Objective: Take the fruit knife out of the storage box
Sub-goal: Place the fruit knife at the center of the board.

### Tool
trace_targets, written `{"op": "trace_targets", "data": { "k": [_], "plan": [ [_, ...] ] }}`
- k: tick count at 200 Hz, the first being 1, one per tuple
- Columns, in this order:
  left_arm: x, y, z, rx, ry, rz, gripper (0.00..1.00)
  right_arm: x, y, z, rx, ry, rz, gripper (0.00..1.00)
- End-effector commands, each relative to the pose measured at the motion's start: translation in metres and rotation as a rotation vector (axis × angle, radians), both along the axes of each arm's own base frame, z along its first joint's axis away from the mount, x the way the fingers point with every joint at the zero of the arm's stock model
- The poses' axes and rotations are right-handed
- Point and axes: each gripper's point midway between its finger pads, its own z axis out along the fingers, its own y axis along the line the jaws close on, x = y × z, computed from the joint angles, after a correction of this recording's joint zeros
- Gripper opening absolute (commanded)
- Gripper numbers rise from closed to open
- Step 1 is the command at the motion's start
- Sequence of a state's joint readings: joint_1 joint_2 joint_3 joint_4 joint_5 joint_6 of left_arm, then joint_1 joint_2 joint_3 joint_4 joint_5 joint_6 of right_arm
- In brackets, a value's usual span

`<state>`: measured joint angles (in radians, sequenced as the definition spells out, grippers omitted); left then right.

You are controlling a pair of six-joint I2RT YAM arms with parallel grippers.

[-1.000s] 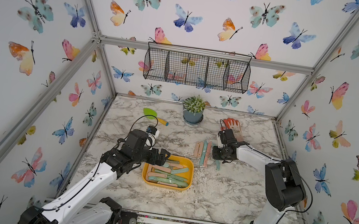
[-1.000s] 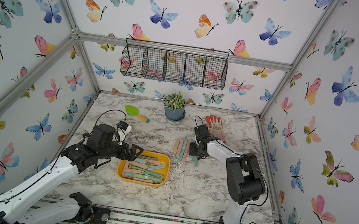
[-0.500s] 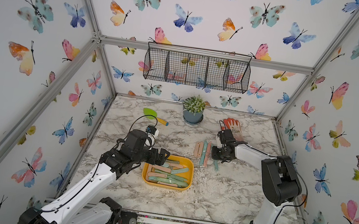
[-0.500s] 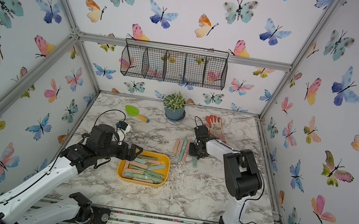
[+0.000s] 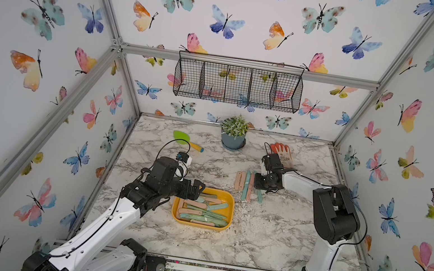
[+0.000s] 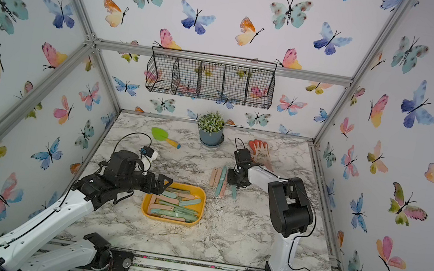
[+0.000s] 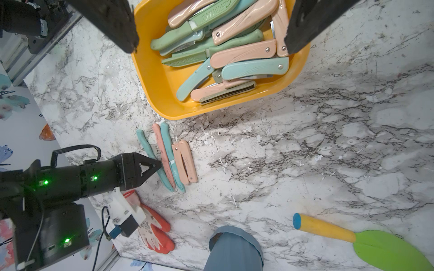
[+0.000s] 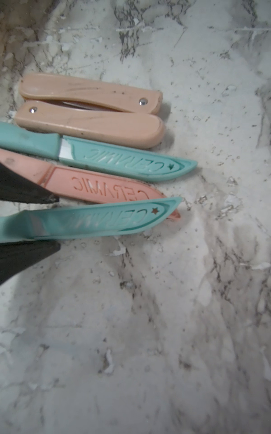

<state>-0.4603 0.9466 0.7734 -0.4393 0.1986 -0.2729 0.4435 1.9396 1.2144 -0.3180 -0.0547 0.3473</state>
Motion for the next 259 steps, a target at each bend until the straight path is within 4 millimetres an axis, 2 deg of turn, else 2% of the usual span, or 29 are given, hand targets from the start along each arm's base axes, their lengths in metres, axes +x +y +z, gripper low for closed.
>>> {"op": "trace_targets", "data": {
  "k": [1,29,108,259],
  "plan": [
    [0.000,0.003,0.004,0.012,-0.019,0.007,0.98,-0.001,-0.002,-0.012,0.001,0.038,-0.013,0.32],
    [0.000,0.003,0.004,0.012,-0.018,0.008,0.98,0.001,-0.004,-0.013,-0.005,0.032,-0.019,0.33],
    [0.000,0.004,0.006,0.012,-0.030,0.016,0.99,0.009,-0.006,-0.013,0.005,0.028,-0.039,0.22],
    [0.001,0.008,0.009,0.018,-0.044,0.034,0.98,0.009,0.003,-0.021,0.049,0.051,-0.029,0.21]
  ]
}}
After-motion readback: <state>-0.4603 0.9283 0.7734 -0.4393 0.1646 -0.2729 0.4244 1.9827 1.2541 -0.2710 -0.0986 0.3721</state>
